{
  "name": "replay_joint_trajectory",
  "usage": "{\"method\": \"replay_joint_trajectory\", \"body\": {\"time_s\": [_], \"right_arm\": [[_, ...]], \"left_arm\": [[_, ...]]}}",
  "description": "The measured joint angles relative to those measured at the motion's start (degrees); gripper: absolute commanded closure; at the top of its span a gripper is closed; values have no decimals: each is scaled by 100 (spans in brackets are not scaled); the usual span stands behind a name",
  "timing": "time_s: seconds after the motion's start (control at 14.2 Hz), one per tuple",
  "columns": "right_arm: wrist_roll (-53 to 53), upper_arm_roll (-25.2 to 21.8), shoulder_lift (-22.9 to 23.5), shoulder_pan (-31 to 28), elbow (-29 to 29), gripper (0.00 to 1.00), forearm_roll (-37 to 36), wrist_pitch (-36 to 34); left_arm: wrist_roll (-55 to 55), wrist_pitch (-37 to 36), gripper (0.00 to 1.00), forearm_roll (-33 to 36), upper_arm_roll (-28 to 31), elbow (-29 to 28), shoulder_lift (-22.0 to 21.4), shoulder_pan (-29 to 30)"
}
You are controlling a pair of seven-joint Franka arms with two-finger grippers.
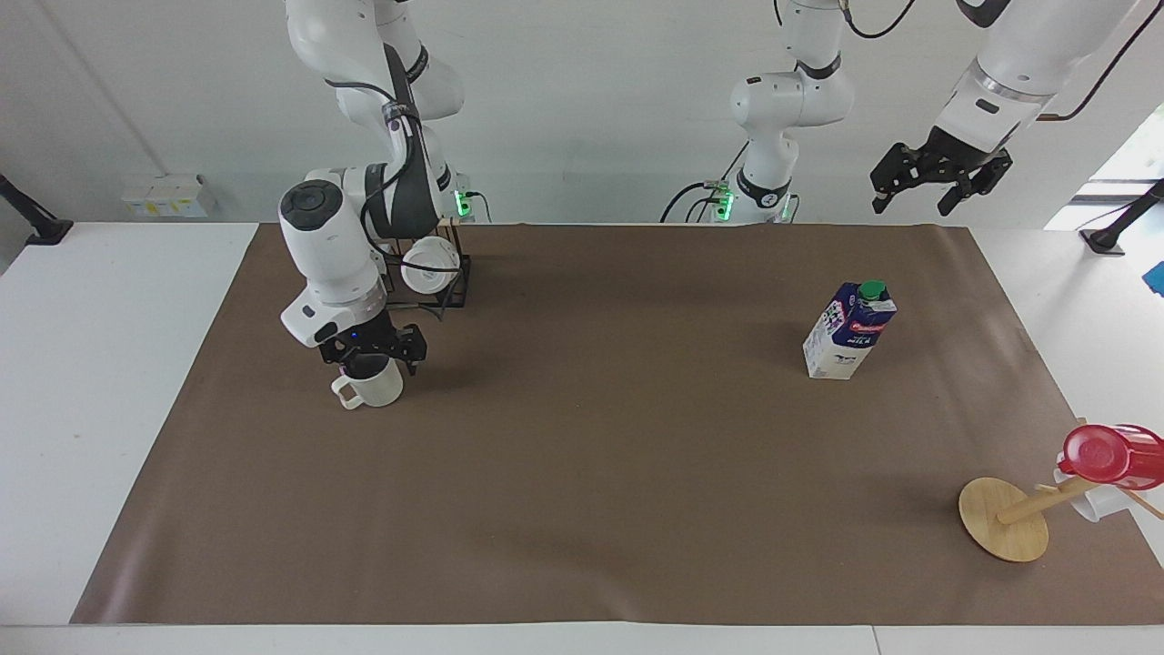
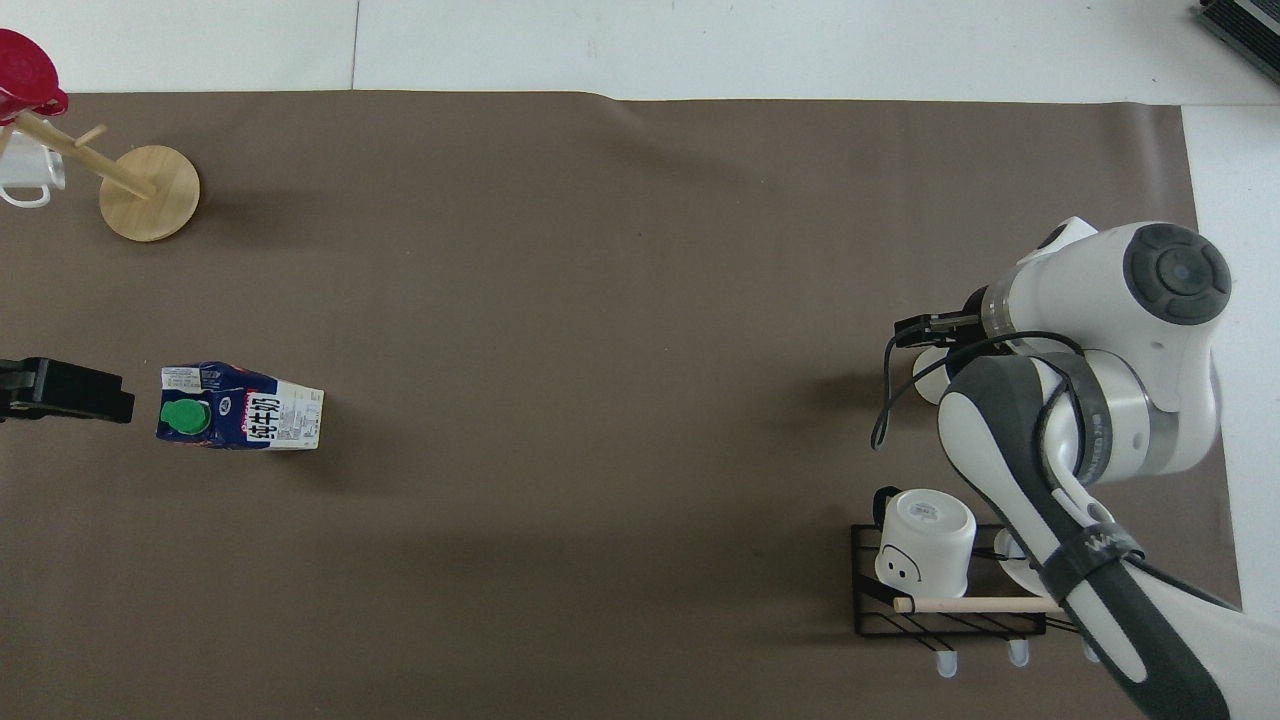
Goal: Place cup and milk on table
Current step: 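Lift the black mug with the right gripper while the left gripper grasps the carton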
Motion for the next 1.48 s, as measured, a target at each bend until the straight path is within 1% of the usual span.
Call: {"method": "replay_joint_trajectory", "body": {"time_s": [0.35,0.42,0.49,0.56,0.63,0.7,1.19,1.33,1.48], "right_arm": [[0,-12,18,-11,-299,0,0,114],[0,-9,41,-7,-346,7,0,159],[0,-7,68,-6,-374,29,0,235],[0,-7,97,-6,-383,56,0,301],[-1,-7,117,-6,-386,89,0,348],[-1,-7,120,-6,-386,100,0,365],[96,-12,123,-8,-356,100,0,406],[495,-10,140,-3,-260,100,1,425],[1186,-6,161,81,-93,100,1,425]], "left_arm": [[1,120,0,0,-27,-220,-107,0],[2,130,0,0,-27,-271,-113,0],[2,158,0,0,-28,-317,-116,0],[3,233,0,0,-29,-357,-118,0],[3,327,0,0,-31,-397,-124,0],[3,389,0,0,-33,-430,-129,-1],[5,587,0,0,-46,-786,-151,-2],[5,754,0,0,-54,-938,-152,-2],[5,933,0,0,-57,-1092,-152,-2]]}}
